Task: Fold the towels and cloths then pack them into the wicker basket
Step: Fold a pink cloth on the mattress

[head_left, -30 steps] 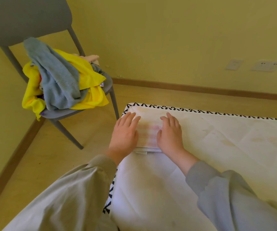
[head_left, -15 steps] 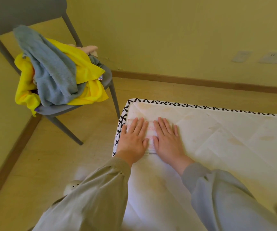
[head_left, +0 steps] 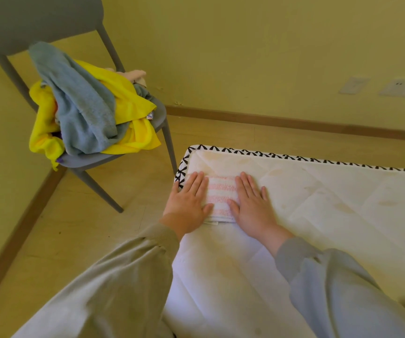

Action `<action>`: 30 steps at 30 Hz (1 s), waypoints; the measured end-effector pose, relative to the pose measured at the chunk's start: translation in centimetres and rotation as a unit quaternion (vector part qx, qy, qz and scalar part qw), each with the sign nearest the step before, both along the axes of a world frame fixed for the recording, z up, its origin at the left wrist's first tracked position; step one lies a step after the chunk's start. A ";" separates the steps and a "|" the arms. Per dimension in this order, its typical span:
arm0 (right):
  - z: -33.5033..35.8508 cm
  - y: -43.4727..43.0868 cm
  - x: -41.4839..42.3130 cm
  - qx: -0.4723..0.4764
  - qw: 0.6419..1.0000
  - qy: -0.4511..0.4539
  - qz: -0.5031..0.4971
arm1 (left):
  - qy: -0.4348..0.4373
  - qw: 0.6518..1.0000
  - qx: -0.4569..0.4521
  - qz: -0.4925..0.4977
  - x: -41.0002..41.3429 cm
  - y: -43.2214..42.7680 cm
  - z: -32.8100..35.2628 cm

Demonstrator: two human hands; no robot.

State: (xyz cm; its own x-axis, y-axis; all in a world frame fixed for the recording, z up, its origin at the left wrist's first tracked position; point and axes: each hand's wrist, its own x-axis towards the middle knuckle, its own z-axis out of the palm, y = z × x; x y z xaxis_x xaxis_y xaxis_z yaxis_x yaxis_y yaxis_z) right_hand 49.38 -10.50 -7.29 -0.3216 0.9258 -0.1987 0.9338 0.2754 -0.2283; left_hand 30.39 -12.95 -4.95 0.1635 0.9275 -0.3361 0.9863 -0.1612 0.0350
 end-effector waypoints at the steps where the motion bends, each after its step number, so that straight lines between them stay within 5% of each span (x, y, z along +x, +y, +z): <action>1: 0.3 0.2 0.1 -0.019 1.000 0.019 -0.005 | -0.015 1.000 -0.010 0.005 0.0 0.1 0.4; 6: 1.5 1.7 0.8 -0.084 0.938 0.287 -0.173 | -0.106 0.992 0.022 0.061 -0.4 1.3 2.5; 10: 2.6 2.8 0.9 -0.141 0.871 0.387 -0.266 | -0.108 0.989 -0.009 0.098 -0.6 2.5 2.9; 15: 3.8 3.0 1.3 -0.277 0.834 0.369 -0.304 | -0.011 0.997 -0.018 0.073 -1.0 4.2 3.6; 19: 4.7 2.5 1.6 -0.349 0.850 0.304 -0.250 | -0.086 0.988 -0.055 0.114 -1.4 4.6 4.6; 21: 4.8 2.6 1.9 -0.354 0.839 0.323 -0.258 | -0.171 0.969 -0.084 0.157 -1.6 4.6 5.1; 23: 5.2 3.0 2.6 -0.348 0.777 0.420 -0.316 | -0.305 0.918 -0.114 0.225 -1.3 4.5 5.6; 26: 6.0 4.1 4.0 -0.280 0.661 0.564 -0.410 | -0.533 0.744 -0.224 0.336 0.6 3.6 6.1; 27: 6.0 4.4 4.5 -0.251 0.620 0.598 -0.441 | -0.553 0.715 -0.262 0.339 1.4 3.2 5.8; 28: 6.0 4.5 4.9 -0.235 0.582 0.623 -0.467 | -0.545 0.713 -0.294 0.328 2.3 2.8 5.5; 30: 5.7 4.1 5.4 -0.249 0.580 0.604 -0.487 | -0.467 0.774 -0.331 0.271 3.7 2.1 4.7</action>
State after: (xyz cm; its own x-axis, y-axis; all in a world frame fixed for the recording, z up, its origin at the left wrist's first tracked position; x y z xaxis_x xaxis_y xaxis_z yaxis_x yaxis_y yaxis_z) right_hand 54.83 -6.39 -1.61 0.1218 0.7105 -0.6931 -0.3334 -0.6284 -0.7028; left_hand 34.12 -10.90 -0.27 0.2687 0.6203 -0.7369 0.3978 0.6253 0.6714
